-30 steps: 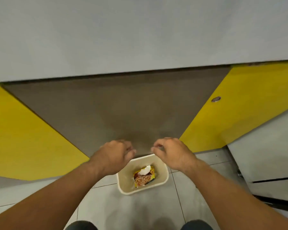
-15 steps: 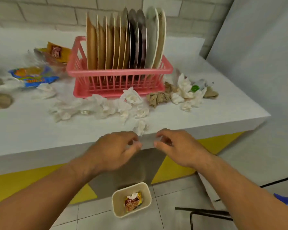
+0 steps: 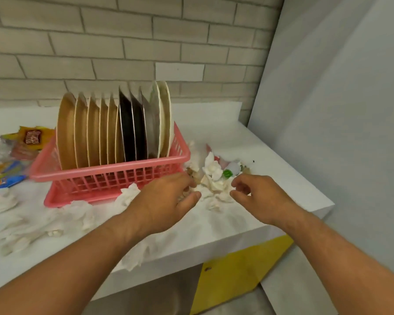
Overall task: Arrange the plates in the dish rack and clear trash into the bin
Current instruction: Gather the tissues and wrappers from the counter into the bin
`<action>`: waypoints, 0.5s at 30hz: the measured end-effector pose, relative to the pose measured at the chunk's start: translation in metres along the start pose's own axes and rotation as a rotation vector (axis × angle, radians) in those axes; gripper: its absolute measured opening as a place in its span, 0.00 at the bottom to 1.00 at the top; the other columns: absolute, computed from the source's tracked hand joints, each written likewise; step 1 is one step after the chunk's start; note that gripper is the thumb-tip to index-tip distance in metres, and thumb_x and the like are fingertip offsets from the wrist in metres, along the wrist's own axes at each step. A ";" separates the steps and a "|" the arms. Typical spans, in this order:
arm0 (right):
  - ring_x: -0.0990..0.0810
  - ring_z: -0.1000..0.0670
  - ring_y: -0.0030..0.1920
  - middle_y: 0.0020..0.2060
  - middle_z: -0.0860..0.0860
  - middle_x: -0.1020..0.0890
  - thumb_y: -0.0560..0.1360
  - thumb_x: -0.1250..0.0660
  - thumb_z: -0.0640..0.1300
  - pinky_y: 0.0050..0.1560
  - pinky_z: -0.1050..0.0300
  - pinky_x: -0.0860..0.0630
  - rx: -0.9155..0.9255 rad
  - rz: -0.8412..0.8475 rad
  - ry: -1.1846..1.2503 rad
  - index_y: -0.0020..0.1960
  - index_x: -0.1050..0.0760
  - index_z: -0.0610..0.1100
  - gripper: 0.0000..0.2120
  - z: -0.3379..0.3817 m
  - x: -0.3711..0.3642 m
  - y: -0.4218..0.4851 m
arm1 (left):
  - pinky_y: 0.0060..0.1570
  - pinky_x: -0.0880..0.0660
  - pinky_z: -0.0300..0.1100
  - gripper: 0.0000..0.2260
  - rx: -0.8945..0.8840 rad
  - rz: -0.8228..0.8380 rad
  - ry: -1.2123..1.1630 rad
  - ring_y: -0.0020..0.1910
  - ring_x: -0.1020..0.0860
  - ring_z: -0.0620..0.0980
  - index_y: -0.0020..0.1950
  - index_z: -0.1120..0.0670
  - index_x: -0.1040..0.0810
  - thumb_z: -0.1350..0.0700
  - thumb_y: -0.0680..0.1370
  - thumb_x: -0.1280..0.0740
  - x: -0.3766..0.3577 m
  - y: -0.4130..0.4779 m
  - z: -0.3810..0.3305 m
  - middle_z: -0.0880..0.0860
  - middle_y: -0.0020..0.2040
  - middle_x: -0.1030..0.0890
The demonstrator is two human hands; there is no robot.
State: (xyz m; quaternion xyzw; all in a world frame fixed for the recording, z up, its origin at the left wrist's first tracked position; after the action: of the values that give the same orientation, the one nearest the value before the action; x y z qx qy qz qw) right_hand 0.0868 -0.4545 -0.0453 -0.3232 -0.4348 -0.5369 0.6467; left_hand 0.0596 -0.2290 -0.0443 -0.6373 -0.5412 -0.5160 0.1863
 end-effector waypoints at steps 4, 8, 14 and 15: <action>0.21 0.50 0.47 0.48 0.53 0.19 0.78 0.37 0.46 0.50 0.53 0.23 -0.101 0.000 -0.083 0.53 0.23 0.49 0.07 -0.055 0.013 0.039 | 0.49 0.25 0.43 0.14 0.009 0.013 0.025 0.48 0.25 0.43 0.56 0.47 0.23 0.42 0.78 0.41 -0.026 0.056 -0.007 0.43 0.51 0.22; 0.22 0.48 0.55 0.57 0.50 0.21 0.78 0.37 0.46 0.53 0.56 0.25 -0.188 0.033 -0.119 0.60 0.23 0.48 0.12 -0.100 0.011 0.072 | 0.50 0.26 0.45 0.13 0.052 0.050 0.044 0.49 0.25 0.45 0.57 0.48 0.24 0.44 0.79 0.40 -0.053 0.104 -0.012 0.44 0.52 0.23; 0.24 0.48 0.49 0.53 0.48 0.23 0.78 0.38 0.51 0.46 0.57 0.28 -0.192 0.123 -0.061 0.58 0.26 0.45 0.13 -0.120 -0.011 0.112 | 0.49 0.26 0.46 0.10 0.111 0.060 0.053 0.49 0.24 0.47 0.55 0.49 0.24 0.47 0.79 0.40 -0.087 0.163 -0.012 0.45 0.50 0.23; 0.24 0.48 0.48 0.52 0.48 0.22 0.78 0.37 0.51 0.46 0.56 0.27 -0.183 0.144 -0.063 0.57 0.27 0.45 0.12 -0.122 -0.016 0.116 | 0.50 0.26 0.46 0.10 0.129 0.071 0.046 0.50 0.24 0.48 0.55 0.49 0.24 0.47 0.78 0.39 -0.092 0.171 -0.013 0.46 0.51 0.23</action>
State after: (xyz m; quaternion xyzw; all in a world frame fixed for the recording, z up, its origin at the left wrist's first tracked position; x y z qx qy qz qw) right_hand 0.2252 -0.5308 -0.1045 -0.4280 -0.3800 -0.5161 0.6373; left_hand 0.2153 -0.3438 -0.0634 -0.6308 -0.5458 -0.4877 0.2577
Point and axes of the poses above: each hand's wrist, its own y-axis towards the middle knuckle, its own x-axis out of the back of the hand, z = x × y, the point moved 3 cm from there along y, towards the middle knuckle
